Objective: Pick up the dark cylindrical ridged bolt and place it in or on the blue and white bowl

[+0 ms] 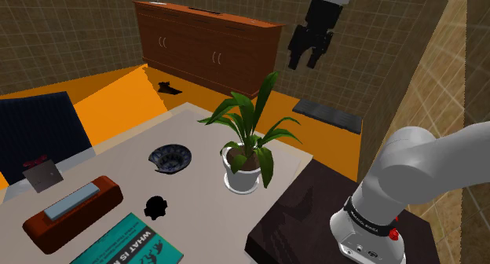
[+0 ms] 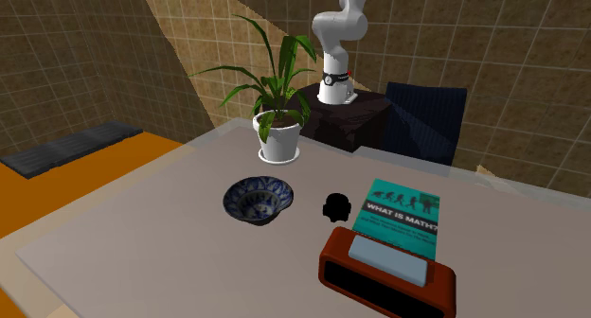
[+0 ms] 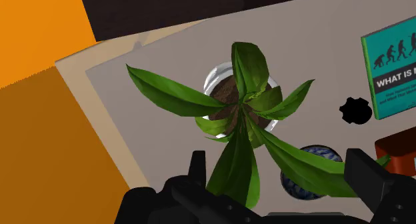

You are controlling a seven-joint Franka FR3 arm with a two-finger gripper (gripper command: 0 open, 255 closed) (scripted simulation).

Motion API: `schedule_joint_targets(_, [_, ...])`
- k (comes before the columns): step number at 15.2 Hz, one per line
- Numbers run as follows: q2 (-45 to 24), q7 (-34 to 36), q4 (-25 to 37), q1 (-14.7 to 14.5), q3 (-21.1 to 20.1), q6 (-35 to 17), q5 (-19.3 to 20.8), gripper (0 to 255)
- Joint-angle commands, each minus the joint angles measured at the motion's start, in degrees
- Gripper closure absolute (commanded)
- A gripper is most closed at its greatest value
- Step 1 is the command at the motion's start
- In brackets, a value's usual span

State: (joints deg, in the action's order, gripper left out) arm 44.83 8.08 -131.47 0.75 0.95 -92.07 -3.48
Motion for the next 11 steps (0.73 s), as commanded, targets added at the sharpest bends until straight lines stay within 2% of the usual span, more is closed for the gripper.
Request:
schedule_joint_targets(1, [0.0, 0.0, 0.0, 0.0, 0.0, 0.0, 0.0, 0])
schedule_joint_targets(11, [-10.9, 5.7, -6.0, -2.7, -7.4, -16.3, -3.1, 0])
